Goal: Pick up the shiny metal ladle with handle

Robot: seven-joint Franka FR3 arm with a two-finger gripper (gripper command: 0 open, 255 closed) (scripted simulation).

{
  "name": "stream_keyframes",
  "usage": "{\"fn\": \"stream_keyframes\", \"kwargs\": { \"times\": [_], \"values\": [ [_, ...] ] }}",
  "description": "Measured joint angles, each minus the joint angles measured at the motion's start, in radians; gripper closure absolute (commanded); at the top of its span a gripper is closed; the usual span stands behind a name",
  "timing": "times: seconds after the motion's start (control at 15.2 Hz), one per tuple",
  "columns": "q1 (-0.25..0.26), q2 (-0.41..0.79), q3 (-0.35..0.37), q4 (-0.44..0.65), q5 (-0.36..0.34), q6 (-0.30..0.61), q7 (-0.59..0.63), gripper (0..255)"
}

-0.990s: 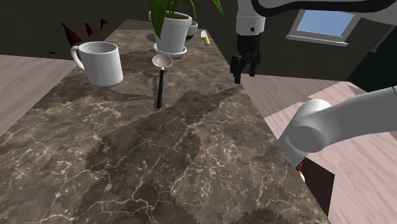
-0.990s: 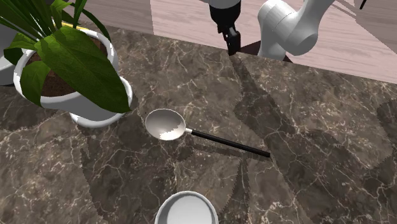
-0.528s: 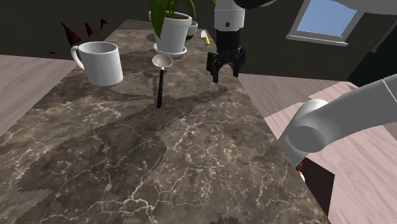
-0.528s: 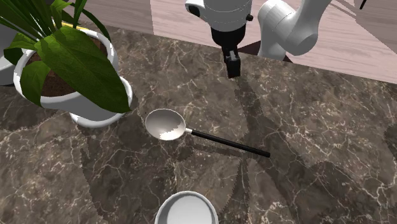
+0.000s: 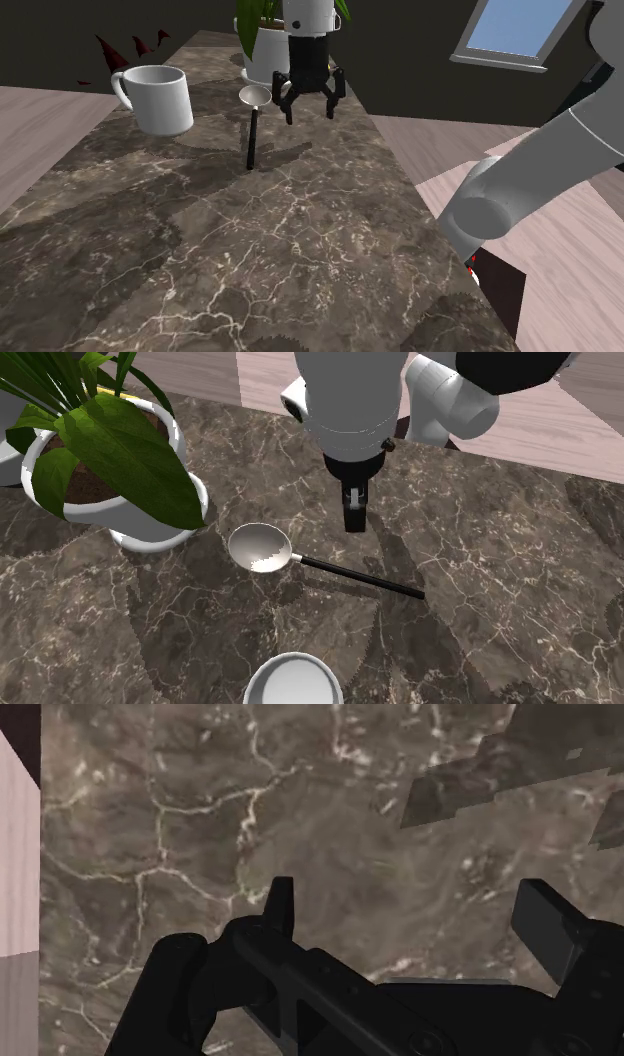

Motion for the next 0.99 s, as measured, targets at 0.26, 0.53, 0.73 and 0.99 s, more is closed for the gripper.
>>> {"fn": "stream_keyframes", "kwargs": {
  "times": [0.26, 0.53, 0.73, 0.99],
  "values": [
    [-0.006, 0.131, 0.055, 0.142, -0.022, 0.007, 0.161, 0],
    [0.007, 0.3, 0.108, 0.327, -0.077, 0.0, 0.341, 0],
    [0.016, 0.341, 0.117, 0.364, -0.093, 0.008, 0.394, 0],
    [0.018, 0.345, 0.119, 0.317, -0.094, 0.058, 0.398, 0]
  ]
}}
